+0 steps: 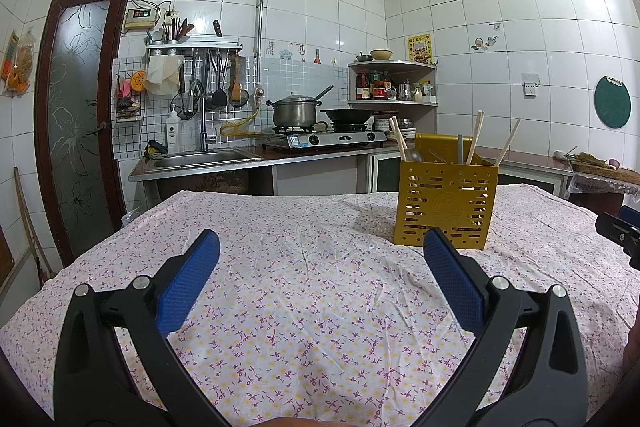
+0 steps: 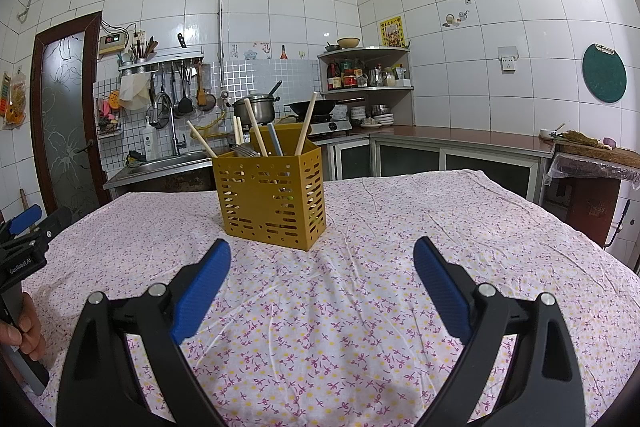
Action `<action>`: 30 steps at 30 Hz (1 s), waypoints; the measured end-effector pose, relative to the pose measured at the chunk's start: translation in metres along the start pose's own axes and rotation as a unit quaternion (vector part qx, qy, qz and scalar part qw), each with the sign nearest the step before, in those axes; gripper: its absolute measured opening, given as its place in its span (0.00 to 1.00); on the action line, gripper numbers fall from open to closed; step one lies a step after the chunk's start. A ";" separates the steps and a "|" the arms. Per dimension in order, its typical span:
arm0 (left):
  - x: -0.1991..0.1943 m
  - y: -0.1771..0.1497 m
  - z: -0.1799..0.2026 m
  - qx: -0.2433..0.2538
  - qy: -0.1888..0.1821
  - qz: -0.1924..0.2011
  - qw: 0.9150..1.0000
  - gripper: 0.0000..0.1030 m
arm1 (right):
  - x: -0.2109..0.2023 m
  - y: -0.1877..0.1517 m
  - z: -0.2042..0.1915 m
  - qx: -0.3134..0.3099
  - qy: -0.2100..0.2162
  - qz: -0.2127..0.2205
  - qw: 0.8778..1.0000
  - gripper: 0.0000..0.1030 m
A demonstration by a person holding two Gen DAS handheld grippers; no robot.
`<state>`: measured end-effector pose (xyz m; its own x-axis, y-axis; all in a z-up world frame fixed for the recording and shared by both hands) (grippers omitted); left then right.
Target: Organize utensils
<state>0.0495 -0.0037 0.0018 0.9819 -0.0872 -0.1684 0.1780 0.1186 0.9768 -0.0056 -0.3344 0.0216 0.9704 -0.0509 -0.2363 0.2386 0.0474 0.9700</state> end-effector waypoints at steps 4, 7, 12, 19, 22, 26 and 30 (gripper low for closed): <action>0.000 -0.001 0.000 -0.001 0.000 0.000 1.000 0.96 | 0.000 0.000 0.000 0.000 0.000 0.000 1.000 0.88; 0.000 -0.001 0.000 0.000 0.000 0.000 1.000 0.96 | 0.000 0.000 0.000 0.000 0.000 0.000 1.000 0.88; 0.000 0.000 0.000 0.000 0.000 0.000 1.000 0.96 | 0.000 0.000 0.000 0.000 0.000 0.000 1.000 0.88; 0.000 0.000 0.001 0.000 0.000 0.000 1.000 0.96 | 0.000 0.000 -0.001 0.000 0.000 -0.001 1.000 0.88; 0.000 0.000 0.001 -0.001 0.000 -0.001 1.000 0.96 | 0.000 0.000 0.000 0.000 0.000 -0.001 1.000 0.88; 0.000 -0.002 0.001 0.000 0.000 -0.002 1.000 0.96 | -0.001 0.000 -0.001 0.000 0.000 -0.001 1.000 0.88; 0.001 -0.003 0.000 0.000 -0.001 -0.003 1.000 0.96 | 0.000 0.000 0.000 0.000 0.000 -0.001 1.000 0.88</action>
Point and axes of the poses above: each gripper's, at about its wrist camera, not at the fingertips, and x roughly the way its jaws point, z to its right, y to its top, the point moved 2 cm from there along x, roughly the way its jaws point, and after that the axes turned 8 degrees about -x, right-handed, at the moved point
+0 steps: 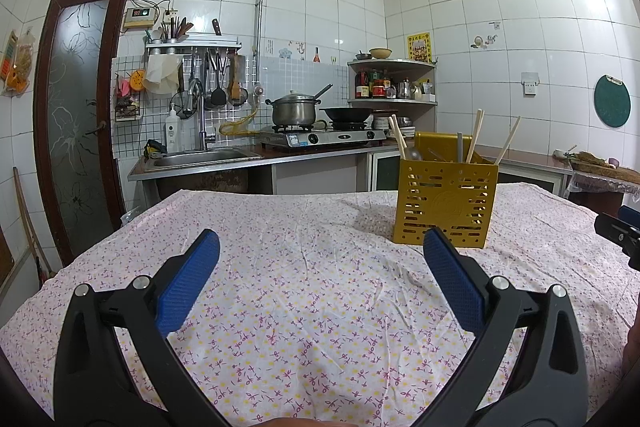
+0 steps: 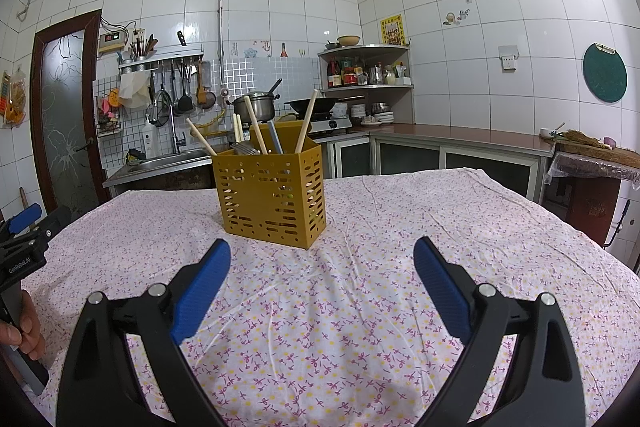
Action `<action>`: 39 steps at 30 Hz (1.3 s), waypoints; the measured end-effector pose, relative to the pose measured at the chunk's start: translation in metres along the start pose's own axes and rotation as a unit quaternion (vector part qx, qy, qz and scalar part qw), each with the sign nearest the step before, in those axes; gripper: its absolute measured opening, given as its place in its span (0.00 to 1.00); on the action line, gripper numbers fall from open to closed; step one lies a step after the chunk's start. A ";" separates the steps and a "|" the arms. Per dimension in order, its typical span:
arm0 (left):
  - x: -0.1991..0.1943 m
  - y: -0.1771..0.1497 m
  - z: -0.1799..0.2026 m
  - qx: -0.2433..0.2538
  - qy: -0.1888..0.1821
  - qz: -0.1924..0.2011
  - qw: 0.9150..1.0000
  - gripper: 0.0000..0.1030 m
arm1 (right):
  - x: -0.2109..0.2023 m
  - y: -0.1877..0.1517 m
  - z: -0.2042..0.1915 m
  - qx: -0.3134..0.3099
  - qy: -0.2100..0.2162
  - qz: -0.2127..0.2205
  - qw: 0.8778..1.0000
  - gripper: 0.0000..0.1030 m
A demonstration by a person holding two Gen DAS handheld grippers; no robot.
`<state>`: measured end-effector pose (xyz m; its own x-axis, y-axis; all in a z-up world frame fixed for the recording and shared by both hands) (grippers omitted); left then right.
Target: Organize utensils
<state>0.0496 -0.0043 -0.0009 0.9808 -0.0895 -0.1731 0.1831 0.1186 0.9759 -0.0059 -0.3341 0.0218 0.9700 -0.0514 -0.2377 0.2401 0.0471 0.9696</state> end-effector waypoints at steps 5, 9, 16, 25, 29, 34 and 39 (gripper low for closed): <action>-0.001 -0.001 0.000 0.000 0.000 0.001 1.000 0.96 | -0.001 0.000 0.000 0.000 0.000 0.000 1.000 0.88; 0.000 0.000 0.000 0.000 0.000 0.000 1.000 0.96 | 0.000 0.000 0.000 0.000 0.000 0.000 1.000 0.88; 0.001 0.001 0.001 0.000 -0.001 -0.001 1.000 0.96 | 0.000 0.000 0.000 0.000 0.000 0.000 1.000 0.88; 0.003 0.000 0.001 -0.003 -0.005 -0.006 1.000 0.96 | 0.000 0.000 0.000 0.000 0.000 0.000 1.000 0.88; 0.003 0.001 0.001 -0.004 -0.006 -0.006 1.000 0.96 | 0.000 0.000 0.000 0.000 0.000 0.000 1.000 0.88; 0.002 0.001 0.001 -0.004 -0.006 -0.006 1.000 0.96 | 0.000 0.000 0.001 0.000 0.000 0.000 1.000 0.88; 0.002 0.000 0.001 -0.004 -0.005 -0.007 1.000 0.96 | 0.000 0.001 0.001 0.000 0.000 -0.001 1.000 0.88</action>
Point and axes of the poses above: each gripper's, at about its wrist camera, not at the fingertips, and x roughly the way its jaws point, z to its right, y to its top, the point moved 2 cm from there along x, roughly the way its jaws point, and after that the axes turned 8 degrees about -x, right-handed, at the moved point
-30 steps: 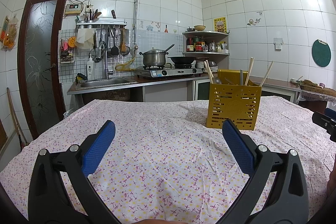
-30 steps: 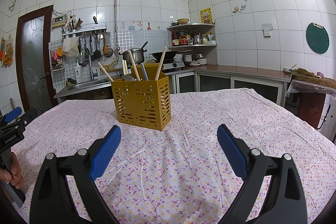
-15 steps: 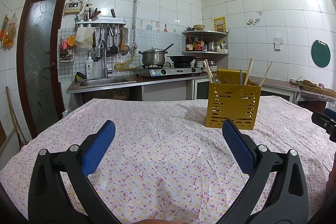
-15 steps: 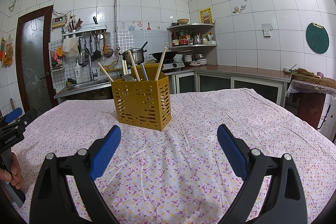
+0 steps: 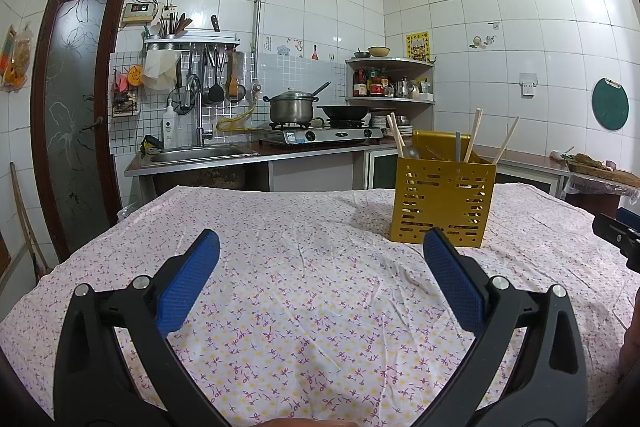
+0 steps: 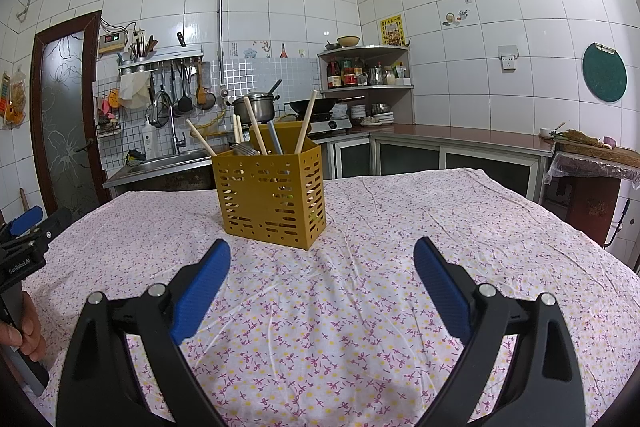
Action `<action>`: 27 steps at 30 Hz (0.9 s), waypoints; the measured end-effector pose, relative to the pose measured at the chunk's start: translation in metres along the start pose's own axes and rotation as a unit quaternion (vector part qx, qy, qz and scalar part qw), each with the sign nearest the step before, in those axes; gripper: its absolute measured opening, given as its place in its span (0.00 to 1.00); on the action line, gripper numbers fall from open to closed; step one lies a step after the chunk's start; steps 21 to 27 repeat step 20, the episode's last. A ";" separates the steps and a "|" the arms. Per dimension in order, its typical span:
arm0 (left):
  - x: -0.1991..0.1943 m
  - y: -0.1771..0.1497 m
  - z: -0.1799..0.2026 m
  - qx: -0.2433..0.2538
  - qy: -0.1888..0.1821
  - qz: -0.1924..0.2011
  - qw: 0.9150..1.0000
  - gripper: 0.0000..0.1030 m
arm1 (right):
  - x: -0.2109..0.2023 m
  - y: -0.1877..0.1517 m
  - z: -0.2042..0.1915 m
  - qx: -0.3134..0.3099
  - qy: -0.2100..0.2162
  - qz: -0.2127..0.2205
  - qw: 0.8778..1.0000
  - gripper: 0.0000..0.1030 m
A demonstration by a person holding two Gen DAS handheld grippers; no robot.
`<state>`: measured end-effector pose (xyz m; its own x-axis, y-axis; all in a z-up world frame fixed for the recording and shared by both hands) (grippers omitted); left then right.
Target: Organize utensils
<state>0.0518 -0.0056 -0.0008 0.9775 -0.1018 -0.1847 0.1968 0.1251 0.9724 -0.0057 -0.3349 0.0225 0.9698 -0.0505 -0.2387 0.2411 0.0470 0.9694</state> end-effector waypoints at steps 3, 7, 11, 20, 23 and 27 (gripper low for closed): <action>-0.001 0.000 0.000 0.001 0.000 0.001 1.000 0.96 | 0.000 0.000 0.000 0.000 0.000 0.000 1.000 0.91; 0.000 0.002 -0.002 0.001 -0.002 0.000 1.000 0.96 | 0.000 0.000 0.000 0.001 0.000 0.000 1.000 0.92; -0.001 0.002 -0.001 0.001 -0.002 0.000 1.000 0.96 | 0.008 -0.004 -0.003 -0.005 -0.019 -0.025 0.999 0.96; 0.002 0.004 -0.005 -0.006 -0.001 -0.007 1.000 0.95 | 0.022 -0.011 -0.007 -0.006 -0.027 -0.058 0.998 0.96; 0.002 0.004 -0.005 -0.006 -0.001 -0.007 1.000 0.95 | 0.022 -0.011 -0.007 -0.006 -0.027 -0.058 0.998 0.96; 0.002 0.004 -0.005 -0.006 -0.001 -0.007 1.000 0.95 | 0.022 -0.011 -0.007 -0.006 -0.027 -0.058 0.998 0.96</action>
Point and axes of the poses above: each gripper's, at about its wrist camera, not at the fingertips, and x roughly the way its jaws point, z to its right, y to its top, the point moved 2 cm from there along x, roughly the way its jaws point, and after that the axes turned 8 degrees about -x, right-handed, at the moved point
